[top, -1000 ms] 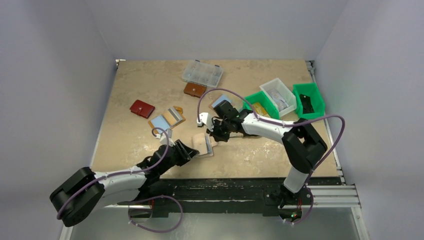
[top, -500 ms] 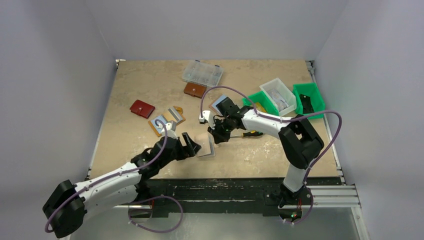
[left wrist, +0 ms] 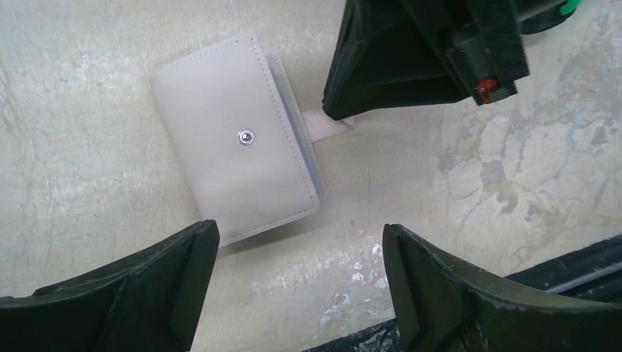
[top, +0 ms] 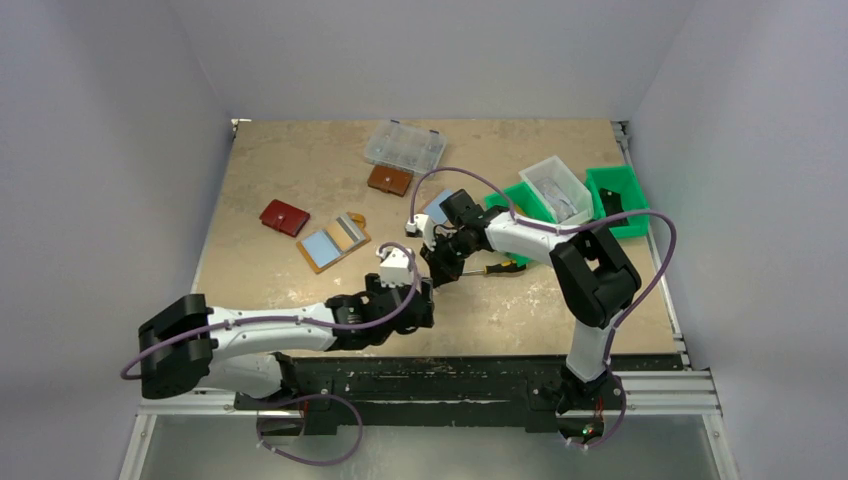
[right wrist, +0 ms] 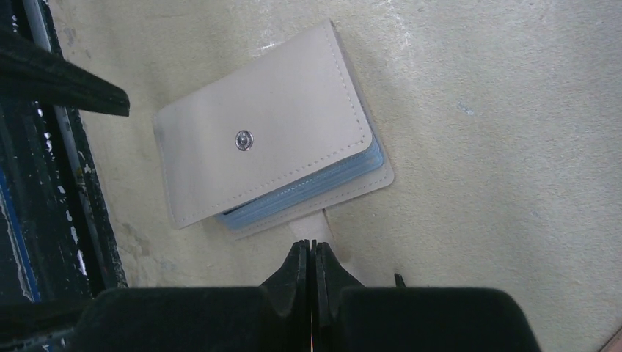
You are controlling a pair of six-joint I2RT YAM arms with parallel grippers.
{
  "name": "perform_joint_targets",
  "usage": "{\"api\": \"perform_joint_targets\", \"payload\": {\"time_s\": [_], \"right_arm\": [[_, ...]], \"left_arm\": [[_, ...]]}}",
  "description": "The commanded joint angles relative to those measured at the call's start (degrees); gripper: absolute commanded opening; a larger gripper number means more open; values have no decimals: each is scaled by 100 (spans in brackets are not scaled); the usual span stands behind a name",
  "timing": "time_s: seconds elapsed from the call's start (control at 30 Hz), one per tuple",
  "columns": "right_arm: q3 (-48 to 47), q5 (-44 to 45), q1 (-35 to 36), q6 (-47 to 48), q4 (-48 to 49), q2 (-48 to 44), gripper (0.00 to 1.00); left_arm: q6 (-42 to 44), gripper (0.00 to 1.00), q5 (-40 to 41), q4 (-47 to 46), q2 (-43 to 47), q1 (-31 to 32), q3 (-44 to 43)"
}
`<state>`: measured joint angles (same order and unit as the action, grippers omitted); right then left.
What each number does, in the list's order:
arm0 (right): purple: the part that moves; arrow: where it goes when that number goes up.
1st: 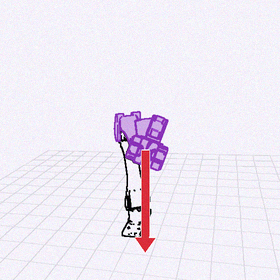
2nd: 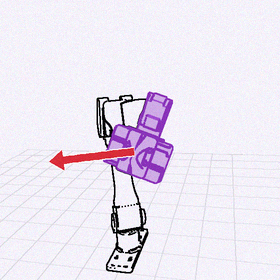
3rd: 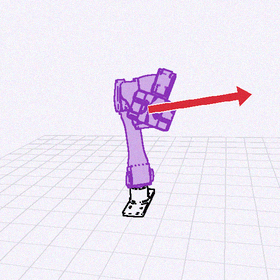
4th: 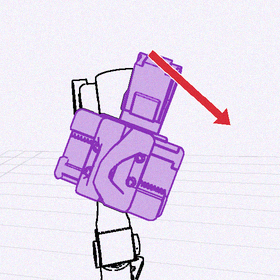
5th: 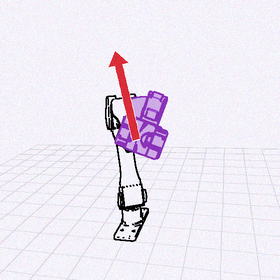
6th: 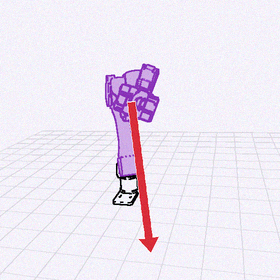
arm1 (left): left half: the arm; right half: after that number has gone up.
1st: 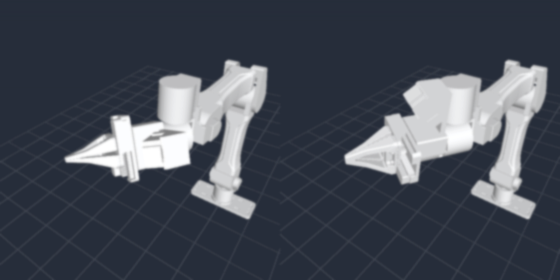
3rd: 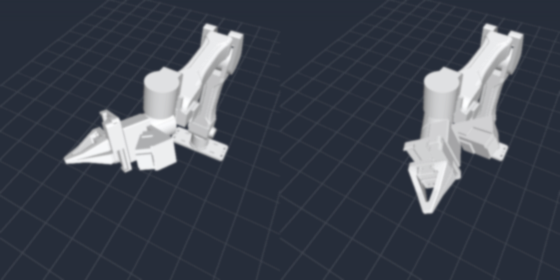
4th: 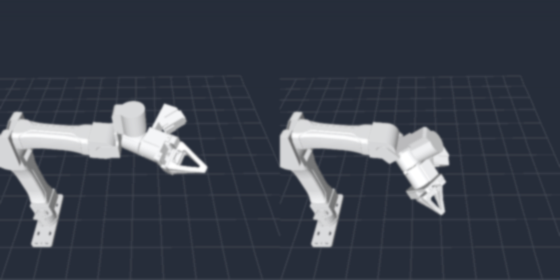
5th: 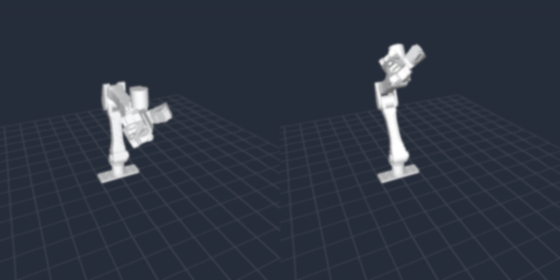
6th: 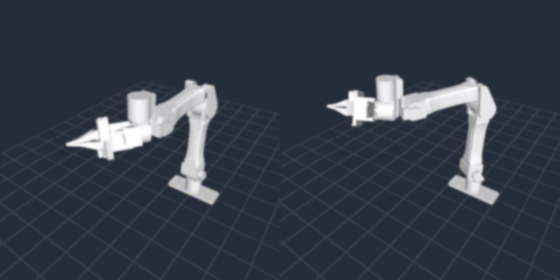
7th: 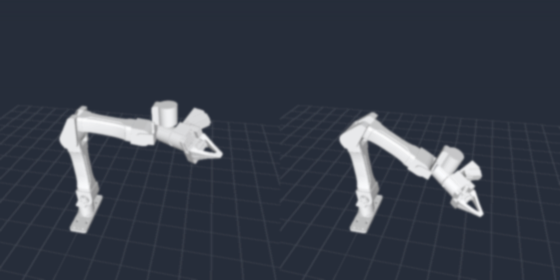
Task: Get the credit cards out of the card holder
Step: Open the card holder at the center of the board.
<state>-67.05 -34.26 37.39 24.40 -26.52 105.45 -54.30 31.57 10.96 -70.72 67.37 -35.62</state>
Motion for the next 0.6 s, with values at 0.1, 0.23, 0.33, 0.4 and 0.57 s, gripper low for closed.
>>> {"api": "perform_joint_targets", "payload": {"time_s": [0.1,0.23,0.33,0.4,0.57], "right_arm": [[-239,-292,14,-102,-131,55,0],[-239,-292,-4,-111,-134,46,0],[-239,-291,-12,-111,-134,54,0],[-239,-292,-21,-111,-134,55,0],[-247,-283,-30,-105,-150,94,0]], "left_arm": [[294,89,1653,1160,-1023,562,-1250],[370,91,1955,1576,-1682,707,-1831],[365,94,2129,1779,-2084,749,-2125],[365,95,2189,1821,-2295,751,-2236],[404,93,2301,1909,-2823,751,-2494]]}}
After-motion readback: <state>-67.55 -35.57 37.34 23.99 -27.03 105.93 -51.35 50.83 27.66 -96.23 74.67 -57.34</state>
